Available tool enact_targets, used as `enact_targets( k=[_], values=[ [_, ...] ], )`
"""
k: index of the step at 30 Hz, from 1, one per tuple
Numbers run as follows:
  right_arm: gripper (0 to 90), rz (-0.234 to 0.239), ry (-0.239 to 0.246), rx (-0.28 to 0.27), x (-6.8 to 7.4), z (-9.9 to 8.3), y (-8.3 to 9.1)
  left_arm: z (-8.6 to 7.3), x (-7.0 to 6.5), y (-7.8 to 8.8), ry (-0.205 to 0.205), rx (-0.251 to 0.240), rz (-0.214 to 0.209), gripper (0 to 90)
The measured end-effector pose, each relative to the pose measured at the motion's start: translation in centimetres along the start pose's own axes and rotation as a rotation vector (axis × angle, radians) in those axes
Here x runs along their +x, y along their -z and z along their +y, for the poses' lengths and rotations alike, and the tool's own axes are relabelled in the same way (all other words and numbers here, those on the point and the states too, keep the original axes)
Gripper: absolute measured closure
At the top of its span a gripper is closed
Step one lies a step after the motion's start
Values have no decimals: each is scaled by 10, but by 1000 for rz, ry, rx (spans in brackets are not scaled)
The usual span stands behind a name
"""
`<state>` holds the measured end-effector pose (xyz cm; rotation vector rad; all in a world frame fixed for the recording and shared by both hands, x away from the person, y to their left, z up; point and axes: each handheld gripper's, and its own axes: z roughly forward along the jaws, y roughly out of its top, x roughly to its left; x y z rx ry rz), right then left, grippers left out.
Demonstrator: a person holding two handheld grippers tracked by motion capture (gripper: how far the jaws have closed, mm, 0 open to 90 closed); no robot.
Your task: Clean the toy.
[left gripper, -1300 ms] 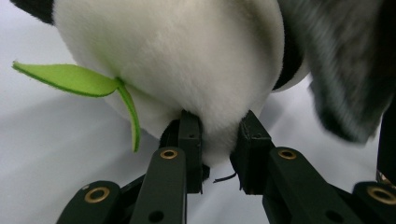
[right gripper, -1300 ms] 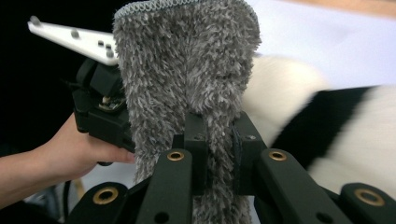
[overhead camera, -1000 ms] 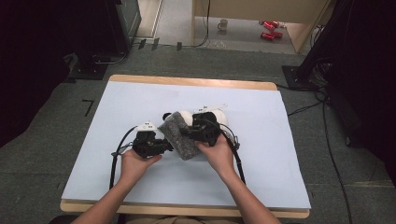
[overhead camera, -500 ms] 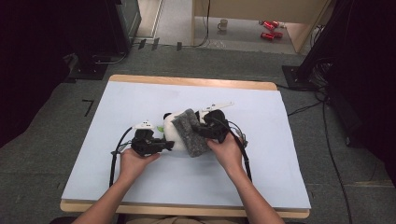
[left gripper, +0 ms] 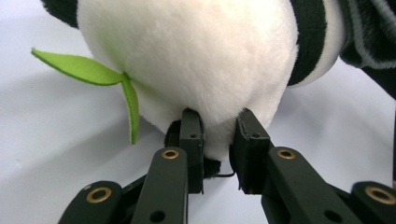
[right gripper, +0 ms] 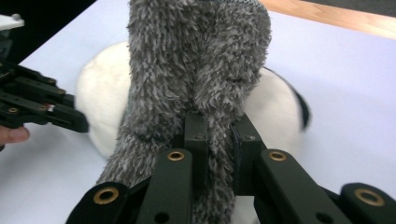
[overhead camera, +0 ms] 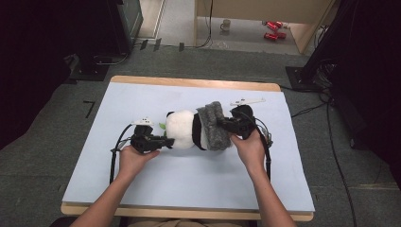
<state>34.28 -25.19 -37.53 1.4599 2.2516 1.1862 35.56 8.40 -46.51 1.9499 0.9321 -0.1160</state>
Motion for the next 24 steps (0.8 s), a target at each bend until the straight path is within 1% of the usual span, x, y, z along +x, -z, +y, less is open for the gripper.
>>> enact_targets(
  k=[1, 4, 6, 7, 8, 10, 12, 14, 18, 20, 24],
  values=[
    [809, -4, -10, -1, -5, -2, 2, 0, 0, 0, 1, 0, -2, 764],
    [809, -22, -32, -6, -12, -6, 4, 2, 0, -1, -2, -3, 2, 763],
    [809, -29, -31, -7, -14, -6, 4, 3, 0, -1, -5, -1, 4, 763],
    [809, -52, -26, -9, -17, -8, 5, 4, 2, -1, -4, 7, -1, 763],
    [809, -59, -26, -5, -18, -9, 6, 5, 2, -1, -1, 8, -2, 763],
    [809, -75, -32, -1, -21, -11, 6, 5, 3, -1, -4, 13, 0, 763],
    [810, -80, -46, 4, -26, -15, 5, 5, 4, -1, -12, 19, 2, 762],
    [810, -97, -47, 9, -28, -17, 4, 5, 5, -1, -11, 17, 1, 762],
    [810, -106, -50, 11, -30, -22, 0, 6, 5, -2, -4, 18, -5, 761],
    [811, -110, -53, 9, -32, -23, -1, 6, 6, -2, 9, 17, -30, 756],
    [812, -121, -61, 7, -34, -26, -5, 5, 5, -3, -6, 16, -22, 756]
  ],
)
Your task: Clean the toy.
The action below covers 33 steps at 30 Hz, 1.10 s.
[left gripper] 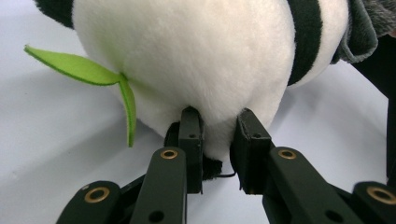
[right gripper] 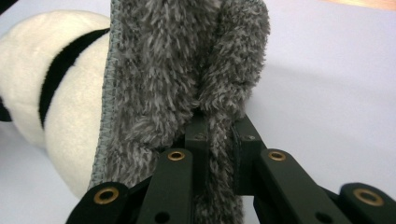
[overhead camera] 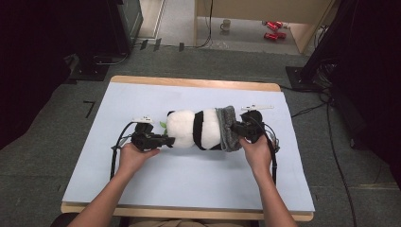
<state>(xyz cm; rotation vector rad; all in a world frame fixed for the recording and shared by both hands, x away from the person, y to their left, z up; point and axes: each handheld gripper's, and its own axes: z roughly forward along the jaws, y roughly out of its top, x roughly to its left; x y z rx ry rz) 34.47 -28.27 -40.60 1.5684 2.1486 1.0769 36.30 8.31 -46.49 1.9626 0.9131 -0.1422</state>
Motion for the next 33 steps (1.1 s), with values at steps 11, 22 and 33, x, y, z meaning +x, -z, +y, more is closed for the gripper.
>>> enact_targets(
  k=[11, 22, 33],
  values=[
    [815, -38, -14, 33, -5, -9, -10, 0, 0, -1, -1, 7, 6, 759],
    [816, -24, -76, 134, -13, -22, -29, -1, 2, -1, 2, 18, 4, 758],
    [812, 18, -111, 191, -22, -27, -36, -1, 2, -1, -1, 32, 11, 757]
  ],
)
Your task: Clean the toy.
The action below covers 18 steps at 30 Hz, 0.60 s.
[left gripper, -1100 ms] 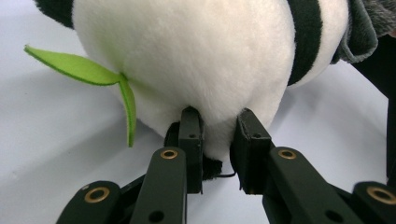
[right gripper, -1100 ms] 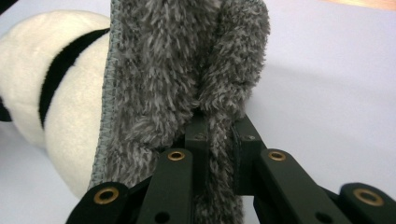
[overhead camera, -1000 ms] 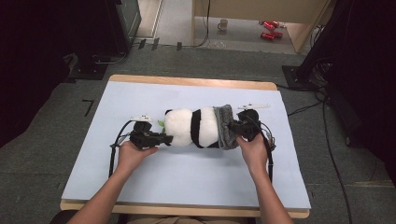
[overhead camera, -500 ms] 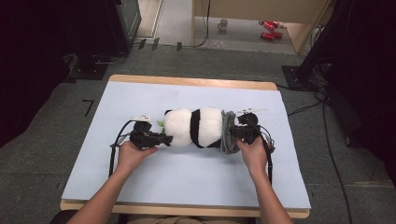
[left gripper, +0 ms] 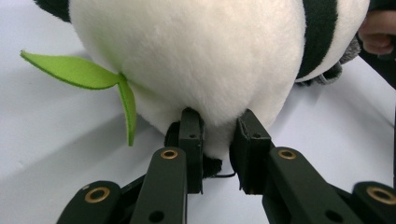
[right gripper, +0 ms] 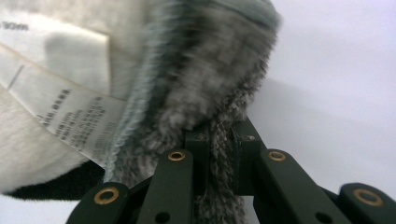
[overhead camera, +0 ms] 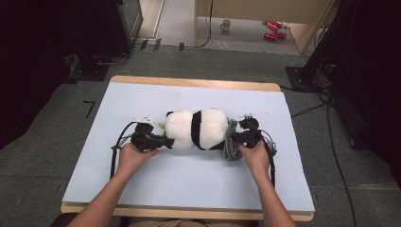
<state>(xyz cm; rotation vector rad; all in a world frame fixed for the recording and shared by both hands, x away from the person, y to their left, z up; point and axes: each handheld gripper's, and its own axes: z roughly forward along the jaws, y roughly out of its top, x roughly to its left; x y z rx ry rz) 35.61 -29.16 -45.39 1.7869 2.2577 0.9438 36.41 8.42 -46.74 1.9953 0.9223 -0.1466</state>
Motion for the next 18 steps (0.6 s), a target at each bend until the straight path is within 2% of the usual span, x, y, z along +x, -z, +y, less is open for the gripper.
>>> enact_targets(
  k=[7, 10, 18],
  values=[
    [810, -22, -42, -86, -14, 7, 30, 0, 2, 0, 6, 9, -10, 754],
    [810, -26, -31, -128, -13, 12, 44, 0, 1, 0, 4, 10, -9, 753],
    [809, 2, 5, -228, -4, 24, 75, 0, 1, 0, 2, 5, -4, 751]
  ],
)
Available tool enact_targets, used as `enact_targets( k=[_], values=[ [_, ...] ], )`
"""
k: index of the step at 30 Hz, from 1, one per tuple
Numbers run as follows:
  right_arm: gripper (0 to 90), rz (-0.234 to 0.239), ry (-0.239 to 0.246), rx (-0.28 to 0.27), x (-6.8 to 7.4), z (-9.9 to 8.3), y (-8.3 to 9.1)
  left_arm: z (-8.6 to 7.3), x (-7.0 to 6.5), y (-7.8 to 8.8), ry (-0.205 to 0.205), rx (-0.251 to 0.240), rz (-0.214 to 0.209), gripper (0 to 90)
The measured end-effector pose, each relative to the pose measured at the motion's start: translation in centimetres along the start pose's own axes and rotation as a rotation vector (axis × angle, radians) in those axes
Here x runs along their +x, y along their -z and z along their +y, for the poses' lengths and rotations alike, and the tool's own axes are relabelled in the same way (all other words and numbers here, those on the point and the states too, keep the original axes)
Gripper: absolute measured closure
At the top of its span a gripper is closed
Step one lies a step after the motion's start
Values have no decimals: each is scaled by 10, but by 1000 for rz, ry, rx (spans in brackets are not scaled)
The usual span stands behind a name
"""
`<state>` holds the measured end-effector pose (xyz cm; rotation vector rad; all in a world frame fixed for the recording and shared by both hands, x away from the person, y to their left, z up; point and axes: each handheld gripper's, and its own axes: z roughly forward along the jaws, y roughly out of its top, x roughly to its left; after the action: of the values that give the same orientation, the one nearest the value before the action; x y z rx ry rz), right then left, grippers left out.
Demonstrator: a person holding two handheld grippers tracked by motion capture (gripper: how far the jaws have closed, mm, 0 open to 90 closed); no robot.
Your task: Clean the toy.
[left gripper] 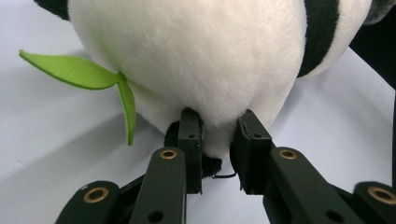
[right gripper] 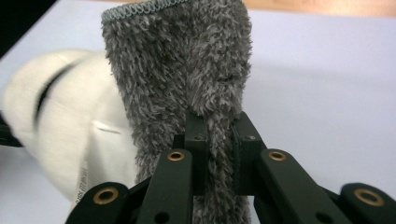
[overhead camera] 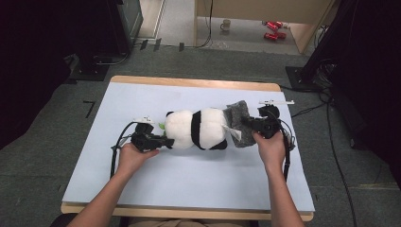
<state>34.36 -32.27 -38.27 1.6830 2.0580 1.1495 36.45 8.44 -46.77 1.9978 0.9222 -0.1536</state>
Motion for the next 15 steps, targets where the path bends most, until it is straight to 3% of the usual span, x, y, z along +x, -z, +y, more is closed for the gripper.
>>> enact_targets(
  k=[6, 15],
  values=[
    [809, 28, 61, -21, 21, 15, 14, 0, -1, 0, 2, -4, 8, 748],
    [809, 129, 187, -40, 74, 32, 29, -3, -1, 0, -5, -5, 9, 744]
  ],
)
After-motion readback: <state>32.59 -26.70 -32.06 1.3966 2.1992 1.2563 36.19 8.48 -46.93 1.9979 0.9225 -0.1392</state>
